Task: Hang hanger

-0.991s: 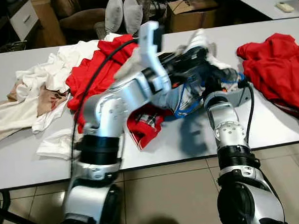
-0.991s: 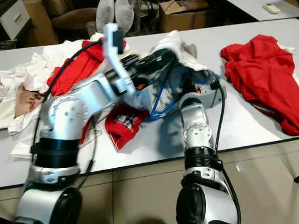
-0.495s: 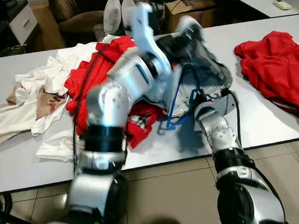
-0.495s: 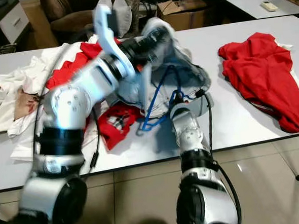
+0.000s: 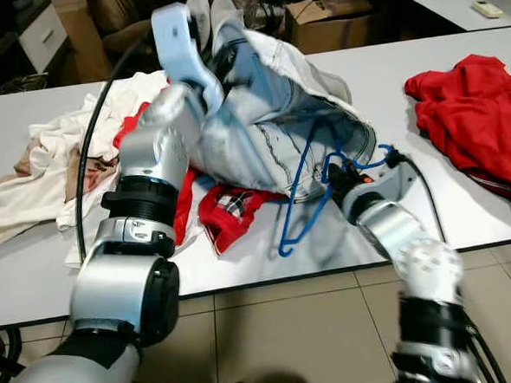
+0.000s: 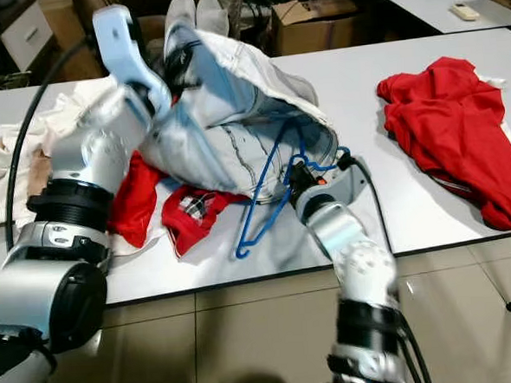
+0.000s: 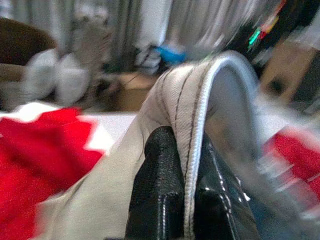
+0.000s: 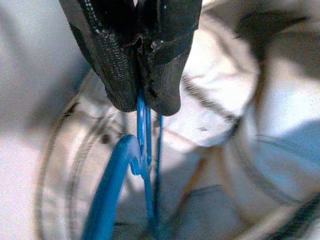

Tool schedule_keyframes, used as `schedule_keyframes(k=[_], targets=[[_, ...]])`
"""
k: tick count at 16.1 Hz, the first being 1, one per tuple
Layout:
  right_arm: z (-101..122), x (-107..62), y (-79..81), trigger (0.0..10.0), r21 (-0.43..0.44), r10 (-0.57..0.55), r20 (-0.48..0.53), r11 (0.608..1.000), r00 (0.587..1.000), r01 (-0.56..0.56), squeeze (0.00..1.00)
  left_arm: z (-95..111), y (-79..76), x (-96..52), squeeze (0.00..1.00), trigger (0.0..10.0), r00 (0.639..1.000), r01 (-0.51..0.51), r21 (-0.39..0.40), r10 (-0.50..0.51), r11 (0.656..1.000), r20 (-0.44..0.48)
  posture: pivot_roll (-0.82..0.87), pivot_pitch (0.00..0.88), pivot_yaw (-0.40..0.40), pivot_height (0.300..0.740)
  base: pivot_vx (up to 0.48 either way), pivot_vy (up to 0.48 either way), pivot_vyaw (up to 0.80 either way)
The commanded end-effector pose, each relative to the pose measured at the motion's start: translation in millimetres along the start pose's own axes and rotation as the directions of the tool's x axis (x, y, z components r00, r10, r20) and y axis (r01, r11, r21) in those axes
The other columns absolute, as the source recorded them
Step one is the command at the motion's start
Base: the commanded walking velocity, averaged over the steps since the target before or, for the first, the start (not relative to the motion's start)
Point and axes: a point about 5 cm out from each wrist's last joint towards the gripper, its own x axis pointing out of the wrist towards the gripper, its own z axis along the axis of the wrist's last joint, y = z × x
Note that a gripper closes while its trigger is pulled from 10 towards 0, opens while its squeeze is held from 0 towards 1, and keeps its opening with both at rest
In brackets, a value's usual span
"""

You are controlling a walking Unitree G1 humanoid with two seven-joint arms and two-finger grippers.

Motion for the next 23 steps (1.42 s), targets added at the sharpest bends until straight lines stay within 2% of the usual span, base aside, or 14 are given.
schedule_keyframes(k=[1, 3, 6, 9, 11, 12, 13, 15, 16, 18, 20, 21, 22, 23], targets=[[8, -8.7, 17.9, 10.0, -0.006, 0.068, 0.010, 0.998, 0.998, -0.068, 0.00, -15, 4.1, 0.2, 0.00, 0.0, 0.998, -0.027, 0.082, 0.032, 0.996, -0.051, -0.07, 0.000, 0.062, 0.740, 0.000, 0.000, 0.00], [21, -23.0, 40.2, 10.0, -0.004, 0.143, 0.035, 0.990, 0.989, -0.143, 0.00, -51, 12.3, -5.1, 0.00, 0.0, 0.983, -0.058, 0.209, 0.092, 0.976, -0.159, -0.08, 0.000, 0.064, 0.740, 0.000, 0.000, 0.00], [36, -33.0, 58.3, 10.0, -0.025, 0.226, 0.097, 0.974, 0.969, -0.225, 0.00, -79, 15.2, -12.1, 0.00, 0.0, 0.965, -0.045, 0.247, 0.106, 0.968, -0.240, -0.08, 0.000, 0.071, 0.740, 0.000, 0.000, 0.00], [43, -34.6, 54.1, 10.0, -0.164, 0.201, 0.123, 0.970, 0.972, -0.180, 0.00, -75, 11.0, -10.6, 0.00, 1.3, 0.975, 0.027, 0.182, 0.014, 0.983, -0.220, -0.08, 0.000, 0.070, 0.740, 0.000, 0.000, 0.00], [40, -27.7, 47.2, 10.0, -0.329, 0.184, 0.096, 0.933, 0.978, -0.144, 0.00, -55, 21.1, -12.2, 0.00, 0.2, 0.987, 0.086, 0.155, -0.063, 0.984, -0.150, -0.09, 0.000, 0.069, 0.740, 0.000, 0.000, 0.00], [41, -23.9, 46.4, 10.0, -0.353, 0.180, 0.095, 0.926, 0.979, -0.135, 0.00, -49, 23.7, -13.6, 0.00, 0.1, 0.987, 0.116, 0.148, -0.096, 0.982, -0.132, -0.09, 0.000, 0.069, 0.740, 0.000, 0.000, 0.00], [45, -15.2, 49.1, 10.0, -0.402, 0.184, 0.101, 0.907, 0.978, -0.129, 0.00, -36, 27.5, -18.0, 0.00, 0.0, 0.979, 0.187, 0.125, -0.174, 0.974, -0.109, -0.09, 0.000, 0.063, 0.740, 0.000, 0.000, 0.00], [61, 1.1, 69.3, 10.0, -0.464, 0.266, 0.107, 0.865, 0.958, -0.189, 0.00, 22, 16.6, -32.1, 0.00, 0.0, 0.914, 0.400, 0.050, -0.402, 0.915, 0.057, -0.07, 0.000, 0.024, 0.740, 0.000, 0.000, 0.00], [64, 4.1, 73.9, 10.0, -0.475, 0.286, 0.105, 0.856, 0.953, -0.205, 0.00, 40, 13.0, -35.5, 0.00, 0.0, 0.891, 0.435, 0.041, -0.437, 0.899, 0.121, -0.06, 0.000, 0.020, 0.740, 0.000, 0.000, 0.00], [66, 19.4, 93.9, 10.0, -0.528, 0.364, 0.080, 0.805, 0.928, -0.271, 0.00, 133, 10.7, -48.5, 0.00, 0.0, 0.777, 0.474, 0.047, -0.443, 0.879, 0.447, -0.04, 0.000, -0.010, 0.740, 0.000, 0.000, 0.00], [64, 26.2, 117.4, 10.0, -0.530, 0.467, 0.064, 0.765, 0.882, -0.367, 0.00, 188, 2.1, -66.5, 0.00, 0.0, 0.668, 0.509, 0.067, -0.443, 0.858, 0.598, -0.03, 0.000, -0.015, 0.740, 0.000, 0.000, 0.00], [64, 25.0, 129.5, 10.0, -0.481, 0.533, 0.072, 0.759, 0.843, -0.439, 0.00, 197, -5.8, -71.9, 0.00, 0.0, 0.634, 0.528, 0.091, -0.463, 0.845, 0.619, -0.02, 0.000, -0.017, 0.740, 0.000, 0.000, 0.00], [66, 22.5, 144.9, 10.0, -0.339, 0.625, 0.109, 0.754, 0.773, -0.562, 0.00, 206, -28.1, -78.6, 0.00, 0.0, 0.584, 0.583, 0.125, -0.521, 0.803, 0.623, -0.02, 0.000, -0.014, 0.740, 0.000, 0.000, 0.00], [67, 23.7, 145.5, 10.0, -0.321, 0.634, 0.117, 0.753, 0.765, -0.574, 0.00, 204, -37.3, -78.8, 0.00, 0.0, 0.577, 0.603, 0.135, -0.546, 0.786, 0.607, -0.02, 0.000, -0.014, 0.740, 0.000, 0.000, 0.00]])
